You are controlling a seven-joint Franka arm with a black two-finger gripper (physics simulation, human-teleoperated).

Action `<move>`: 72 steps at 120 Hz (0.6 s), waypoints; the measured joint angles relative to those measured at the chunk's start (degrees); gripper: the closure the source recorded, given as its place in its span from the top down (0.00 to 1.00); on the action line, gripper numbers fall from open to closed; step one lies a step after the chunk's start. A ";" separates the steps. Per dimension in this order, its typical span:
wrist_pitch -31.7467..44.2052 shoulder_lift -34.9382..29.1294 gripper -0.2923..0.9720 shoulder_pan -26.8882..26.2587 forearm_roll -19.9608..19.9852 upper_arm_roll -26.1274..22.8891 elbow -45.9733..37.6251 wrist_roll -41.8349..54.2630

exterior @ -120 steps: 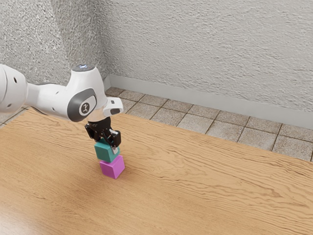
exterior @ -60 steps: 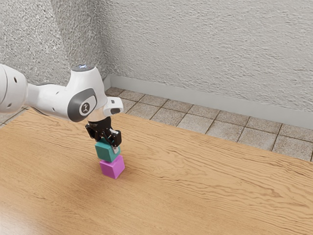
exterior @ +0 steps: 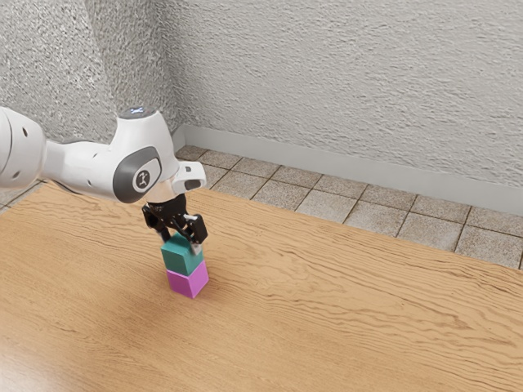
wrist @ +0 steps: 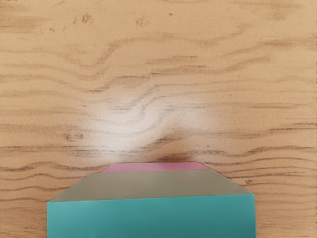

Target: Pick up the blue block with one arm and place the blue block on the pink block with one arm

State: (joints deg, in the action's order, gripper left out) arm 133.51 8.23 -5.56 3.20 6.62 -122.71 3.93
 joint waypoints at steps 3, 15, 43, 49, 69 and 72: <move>0.00 -0.01 0.74 0.01 0.01 0.00 0.00 0.02; -0.04 -0.42 0.75 -0.10 0.03 0.22 0.02 0.08; -6.88 -10.96 0.76 0.83 -0.18 1.54 7.73 0.11; -9.85 -11.69 0.76 1.11 -0.29 1.48 9.79 0.11; -19.85 -12.04 0.77 0.13 -1.44 1.23 13.86 0.07; -21.03 -12.05 0.77 -0.03 -1.57 1.19 14.03 0.06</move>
State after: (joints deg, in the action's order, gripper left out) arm 112.48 -3.82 -5.59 1.63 7.80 -108.68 3.99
